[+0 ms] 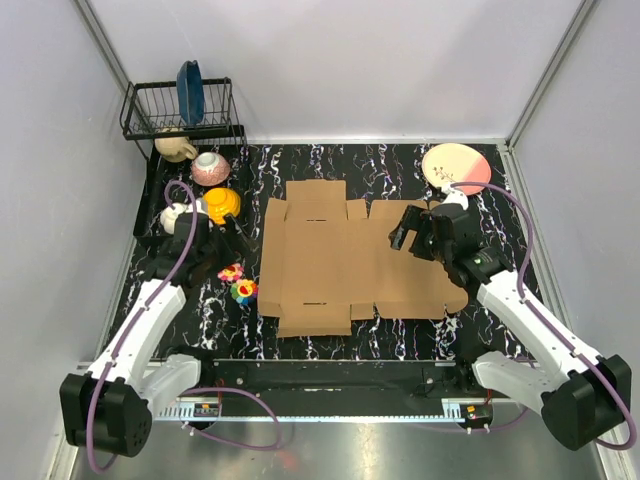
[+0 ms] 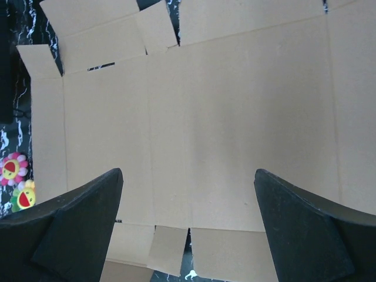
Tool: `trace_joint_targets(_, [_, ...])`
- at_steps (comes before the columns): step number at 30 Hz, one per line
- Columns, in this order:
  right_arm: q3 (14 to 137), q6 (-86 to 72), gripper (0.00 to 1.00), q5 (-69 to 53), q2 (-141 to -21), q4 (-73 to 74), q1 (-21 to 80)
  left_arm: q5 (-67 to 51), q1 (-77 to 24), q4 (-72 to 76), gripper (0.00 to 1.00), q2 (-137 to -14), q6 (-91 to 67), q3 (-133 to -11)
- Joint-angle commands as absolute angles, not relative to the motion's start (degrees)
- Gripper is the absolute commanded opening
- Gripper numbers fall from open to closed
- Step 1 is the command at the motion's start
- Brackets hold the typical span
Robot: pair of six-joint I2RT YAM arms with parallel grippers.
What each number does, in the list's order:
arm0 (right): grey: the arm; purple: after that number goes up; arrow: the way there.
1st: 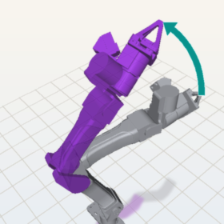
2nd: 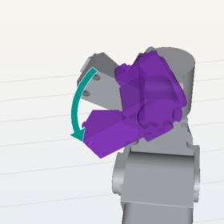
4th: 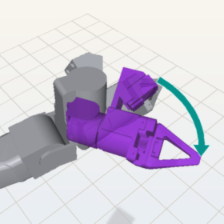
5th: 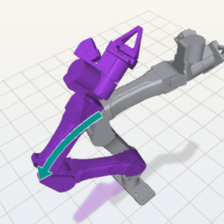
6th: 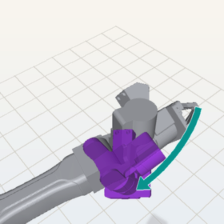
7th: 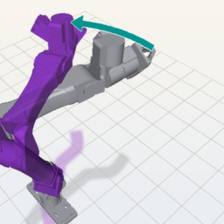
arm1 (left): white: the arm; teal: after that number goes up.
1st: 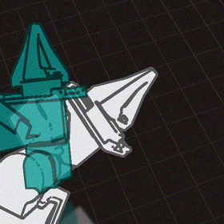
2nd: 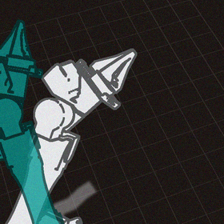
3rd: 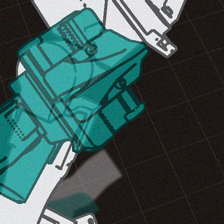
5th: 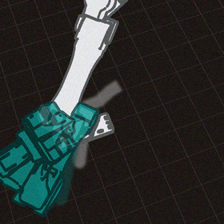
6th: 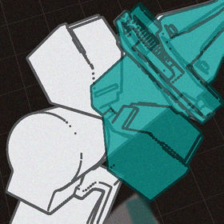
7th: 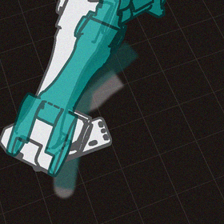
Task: Fold the paper box
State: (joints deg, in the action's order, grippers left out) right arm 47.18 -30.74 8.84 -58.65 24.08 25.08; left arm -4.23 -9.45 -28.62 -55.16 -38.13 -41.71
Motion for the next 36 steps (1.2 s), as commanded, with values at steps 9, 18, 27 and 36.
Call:
trace_joint_targets(9, [45.0, -32.43, 1.0, 3.16, -61.0, 15.82, 25.22, 5.45, -18.81, -24.53, 0.94, -65.19, -44.56, -42.62])
trace_joint_targets(18, [44.48, -31.38, 1.0, 2.55, -59.33, 15.73, 25.22, 4.84, -18.72, -17.24, 0.89, -76.54, -43.68, -43.94])
trace_joint_targets(27, [41.93, -31.73, 1.0, 1.05, -56.43, 15.2, 25.14, -4.28, -18.72, -7.58, 0.8, -84.71, -42.19, -44.47])
trace_joint_targets(36, [41.66, -31.9, 1.0, 0.09, -54.49, 15.12, 25.22, -9.57, -18.81, -3.78, 0.56, -89.91, -39.55, -46.14])
